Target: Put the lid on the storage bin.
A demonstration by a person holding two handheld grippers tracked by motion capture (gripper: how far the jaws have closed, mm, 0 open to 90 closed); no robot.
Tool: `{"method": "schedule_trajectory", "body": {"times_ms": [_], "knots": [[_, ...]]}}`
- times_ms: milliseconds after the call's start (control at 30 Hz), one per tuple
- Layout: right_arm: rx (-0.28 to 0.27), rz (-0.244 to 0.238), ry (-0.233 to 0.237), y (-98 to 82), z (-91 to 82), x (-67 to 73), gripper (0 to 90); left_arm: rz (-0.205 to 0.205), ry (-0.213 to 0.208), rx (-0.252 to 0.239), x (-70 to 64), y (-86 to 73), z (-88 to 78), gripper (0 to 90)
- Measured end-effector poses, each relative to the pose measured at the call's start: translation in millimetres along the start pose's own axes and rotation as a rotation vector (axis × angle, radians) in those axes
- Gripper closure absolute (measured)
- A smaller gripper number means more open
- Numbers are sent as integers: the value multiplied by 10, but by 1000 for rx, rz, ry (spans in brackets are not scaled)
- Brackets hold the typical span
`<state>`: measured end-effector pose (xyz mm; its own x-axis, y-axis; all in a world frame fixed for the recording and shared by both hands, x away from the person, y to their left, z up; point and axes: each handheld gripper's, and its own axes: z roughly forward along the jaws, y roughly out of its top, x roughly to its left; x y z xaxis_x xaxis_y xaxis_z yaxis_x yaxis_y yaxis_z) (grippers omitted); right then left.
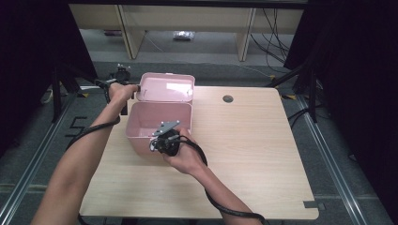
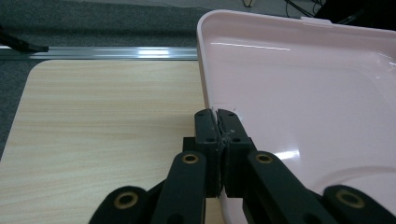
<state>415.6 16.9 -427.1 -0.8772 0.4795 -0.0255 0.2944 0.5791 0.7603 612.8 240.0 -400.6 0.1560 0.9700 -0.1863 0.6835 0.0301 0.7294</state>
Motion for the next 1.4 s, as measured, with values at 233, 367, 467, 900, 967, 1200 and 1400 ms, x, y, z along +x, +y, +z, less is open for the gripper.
{"method": "schedule_trajectory", "body": {"times_ms": [233,367,467,900,967,1200,1400], "knots": [[2,20,-1,5,7,1,900,-14,-20,-63,19,-42,-40,879],[-4,27,4,4,14,-5,900,-18,-25,-89,29,-55,-57,879],[7,38,17,5,3,-10,900,-23,-30,-113,37,-73,-66,879],[6,47,28,11,10,-35,900,-46,-34,-149,24,-82,-134,881],[-1,54,35,8,15,-39,900,-40,-34,-147,24,-84,-154,881],[5,61,39,11,12,-49,900,-37,-41,-177,46,-106,-171,880],[12,62,41,12,5,-54,900,-45,-48,-196,53,-116,-208,880]]}}
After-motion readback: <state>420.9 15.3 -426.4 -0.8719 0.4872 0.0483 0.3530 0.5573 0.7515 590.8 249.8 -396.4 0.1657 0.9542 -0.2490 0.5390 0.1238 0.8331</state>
